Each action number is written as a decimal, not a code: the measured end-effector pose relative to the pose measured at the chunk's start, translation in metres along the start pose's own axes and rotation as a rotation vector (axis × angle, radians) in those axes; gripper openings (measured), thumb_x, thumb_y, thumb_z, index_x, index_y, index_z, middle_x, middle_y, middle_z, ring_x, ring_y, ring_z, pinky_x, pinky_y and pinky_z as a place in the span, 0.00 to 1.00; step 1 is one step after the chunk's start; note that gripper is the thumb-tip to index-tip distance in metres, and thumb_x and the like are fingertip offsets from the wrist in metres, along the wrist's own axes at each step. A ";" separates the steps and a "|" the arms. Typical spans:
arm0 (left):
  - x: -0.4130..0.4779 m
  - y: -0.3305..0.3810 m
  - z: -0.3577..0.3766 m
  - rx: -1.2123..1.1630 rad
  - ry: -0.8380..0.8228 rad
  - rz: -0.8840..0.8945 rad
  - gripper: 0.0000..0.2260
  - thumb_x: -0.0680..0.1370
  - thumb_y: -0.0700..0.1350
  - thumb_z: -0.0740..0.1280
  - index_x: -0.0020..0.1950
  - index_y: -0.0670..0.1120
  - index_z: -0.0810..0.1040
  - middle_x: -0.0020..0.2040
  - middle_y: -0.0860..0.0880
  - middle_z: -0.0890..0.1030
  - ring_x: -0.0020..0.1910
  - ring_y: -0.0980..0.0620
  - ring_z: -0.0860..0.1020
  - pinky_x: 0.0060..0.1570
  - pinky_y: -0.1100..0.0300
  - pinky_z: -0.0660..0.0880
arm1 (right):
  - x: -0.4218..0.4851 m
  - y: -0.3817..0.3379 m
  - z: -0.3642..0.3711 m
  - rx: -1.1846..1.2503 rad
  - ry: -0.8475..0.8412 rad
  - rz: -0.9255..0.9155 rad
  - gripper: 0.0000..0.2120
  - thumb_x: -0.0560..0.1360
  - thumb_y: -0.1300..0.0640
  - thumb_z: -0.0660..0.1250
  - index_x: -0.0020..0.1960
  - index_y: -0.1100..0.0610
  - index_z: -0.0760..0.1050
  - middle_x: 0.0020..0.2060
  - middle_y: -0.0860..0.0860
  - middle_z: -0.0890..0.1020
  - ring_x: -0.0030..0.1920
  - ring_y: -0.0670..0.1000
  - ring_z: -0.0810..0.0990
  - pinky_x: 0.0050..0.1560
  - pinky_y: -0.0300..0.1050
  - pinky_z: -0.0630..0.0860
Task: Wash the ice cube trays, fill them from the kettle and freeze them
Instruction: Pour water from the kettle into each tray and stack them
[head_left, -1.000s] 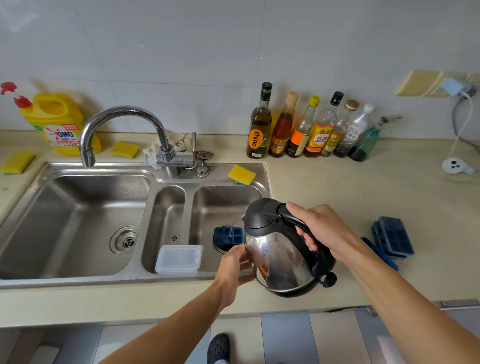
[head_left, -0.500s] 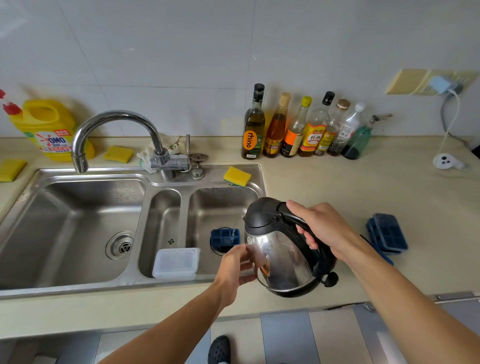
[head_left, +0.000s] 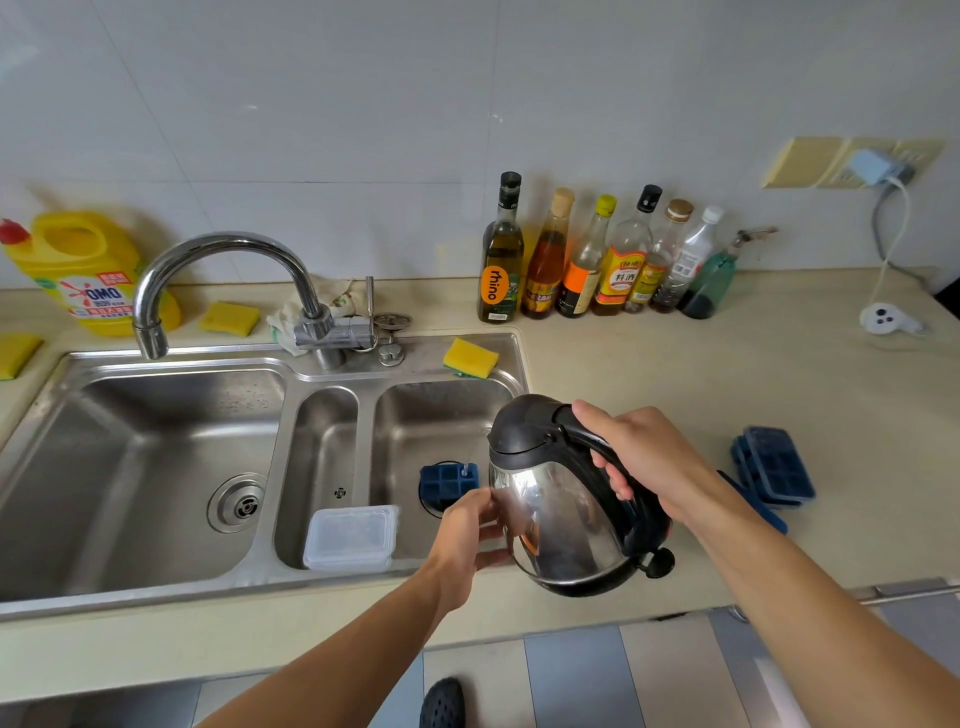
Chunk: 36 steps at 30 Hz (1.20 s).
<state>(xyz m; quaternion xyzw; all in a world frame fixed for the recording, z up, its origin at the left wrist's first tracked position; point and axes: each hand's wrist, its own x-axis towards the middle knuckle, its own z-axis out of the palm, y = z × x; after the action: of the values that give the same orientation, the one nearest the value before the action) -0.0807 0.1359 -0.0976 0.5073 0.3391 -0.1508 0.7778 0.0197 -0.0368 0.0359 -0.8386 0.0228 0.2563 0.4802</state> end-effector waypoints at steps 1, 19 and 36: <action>0.000 0.000 0.000 -0.002 -0.003 0.002 0.15 0.84 0.47 0.58 0.54 0.42 0.82 0.50 0.44 0.87 0.55 0.42 0.83 0.48 0.50 0.82 | 0.000 0.000 0.000 0.002 0.001 0.003 0.28 0.74 0.35 0.68 0.27 0.56 0.76 0.23 0.54 0.73 0.23 0.53 0.70 0.28 0.43 0.71; -0.013 0.007 -0.015 0.014 0.047 0.027 0.15 0.84 0.45 0.57 0.49 0.41 0.82 0.48 0.46 0.87 0.50 0.46 0.85 0.43 0.56 0.81 | 0.006 -0.009 0.018 -0.023 -0.044 -0.012 0.29 0.75 0.35 0.67 0.31 0.59 0.77 0.24 0.56 0.73 0.25 0.54 0.70 0.34 0.46 0.72; -0.012 0.006 -0.026 -0.054 0.132 -0.031 0.14 0.84 0.47 0.61 0.57 0.41 0.83 0.52 0.42 0.86 0.55 0.41 0.83 0.52 0.48 0.82 | 0.009 -0.014 0.031 -0.049 -0.059 -0.017 0.29 0.75 0.34 0.67 0.31 0.59 0.77 0.23 0.56 0.73 0.24 0.53 0.71 0.34 0.46 0.72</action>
<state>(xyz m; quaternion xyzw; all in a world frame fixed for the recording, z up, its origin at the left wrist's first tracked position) -0.0954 0.1607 -0.0919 0.4895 0.4012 -0.1197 0.7649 0.0189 -0.0018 0.0305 -0.8423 -0.0046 0.2774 0.4621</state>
